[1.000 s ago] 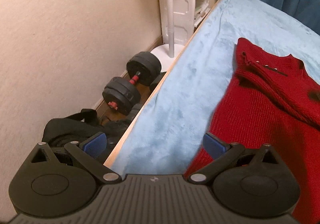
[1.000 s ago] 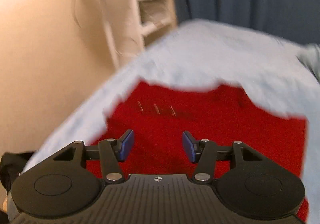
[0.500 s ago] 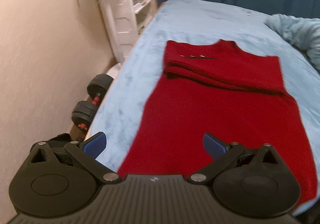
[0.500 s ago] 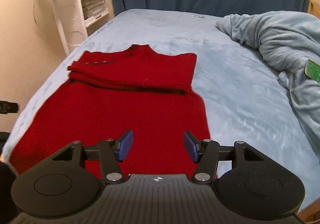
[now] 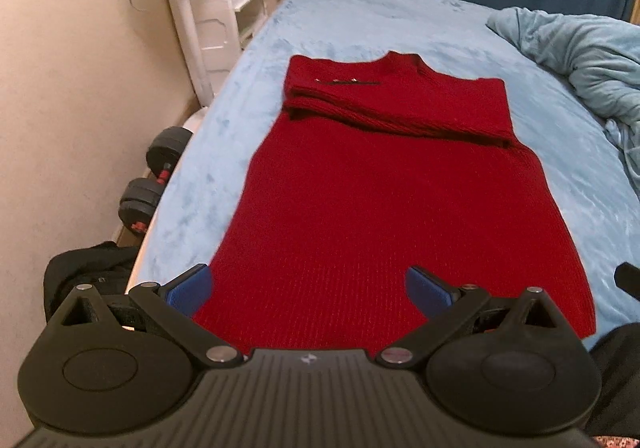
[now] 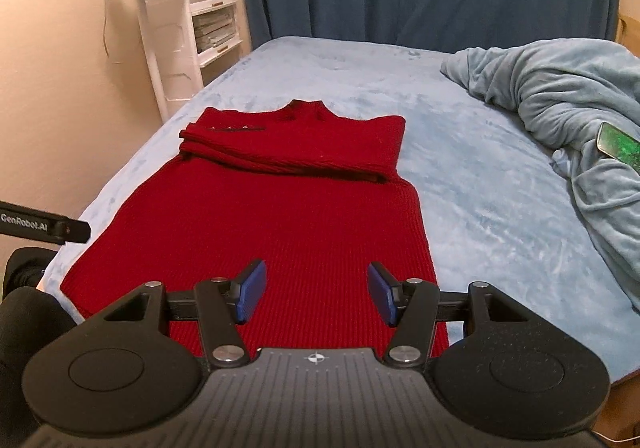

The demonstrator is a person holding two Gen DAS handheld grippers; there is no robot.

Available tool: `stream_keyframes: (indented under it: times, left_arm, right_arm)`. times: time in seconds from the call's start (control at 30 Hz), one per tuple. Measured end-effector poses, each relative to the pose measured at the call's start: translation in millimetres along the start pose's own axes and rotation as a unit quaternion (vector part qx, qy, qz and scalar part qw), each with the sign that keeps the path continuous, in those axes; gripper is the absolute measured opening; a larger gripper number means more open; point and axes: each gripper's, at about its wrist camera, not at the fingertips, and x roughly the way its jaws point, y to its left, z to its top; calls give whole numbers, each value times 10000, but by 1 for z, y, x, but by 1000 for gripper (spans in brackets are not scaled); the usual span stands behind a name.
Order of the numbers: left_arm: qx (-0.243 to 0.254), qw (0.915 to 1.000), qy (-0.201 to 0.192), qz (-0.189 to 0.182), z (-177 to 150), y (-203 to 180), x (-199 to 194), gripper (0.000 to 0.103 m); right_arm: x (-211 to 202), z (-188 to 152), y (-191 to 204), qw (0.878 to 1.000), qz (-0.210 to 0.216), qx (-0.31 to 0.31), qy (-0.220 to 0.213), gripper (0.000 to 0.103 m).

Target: Fold small clothes

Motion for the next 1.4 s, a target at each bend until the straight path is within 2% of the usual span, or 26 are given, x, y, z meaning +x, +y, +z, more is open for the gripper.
stream_keyframes:
  times: [0.4,0.57,0.7,0.87,0.93,1.17,1.27,1.33,1.4]
  left_arm:
    - [104,9999,77,-23,-5,-8,3,103]
    - [149,9997,200,-35,-2,-4,19,103]
    - [186,9996,188,87,7,18,53,103]
    - [681,9963,-10,523,9,52,104,103]
    - [801,9957,192,432,10,63,130,103]
    - [1146,9899,821,178,5,78,196,103]
    - [840,9917,966,-76,7,86,207,103]
    - [487,9921,1137,-210,8,95,209,103]
    - [187,9922,1187,-323,5,103,210,103]
  right_arm:
    - [6,0,-1,9999,22,55,122,58]
    - [21,0,-4,9995,33,39,306,60]
    - [53,-3,-25,9974,27,293,665,68]
    - [99,-12,-62,9922,-286,601,1054,71]
    - [118,-16,-75,9908,-337,530,1198,74]
    - [188,-31,-129,9772,-922,476,1855,74]
    - [206,-43,-148,9709,-734,911,2090,83]
    - [208,-49,-157,9680,-599,1296,2066,87]
    - [205,-53,-155,9694,-583,1309,1993,88]
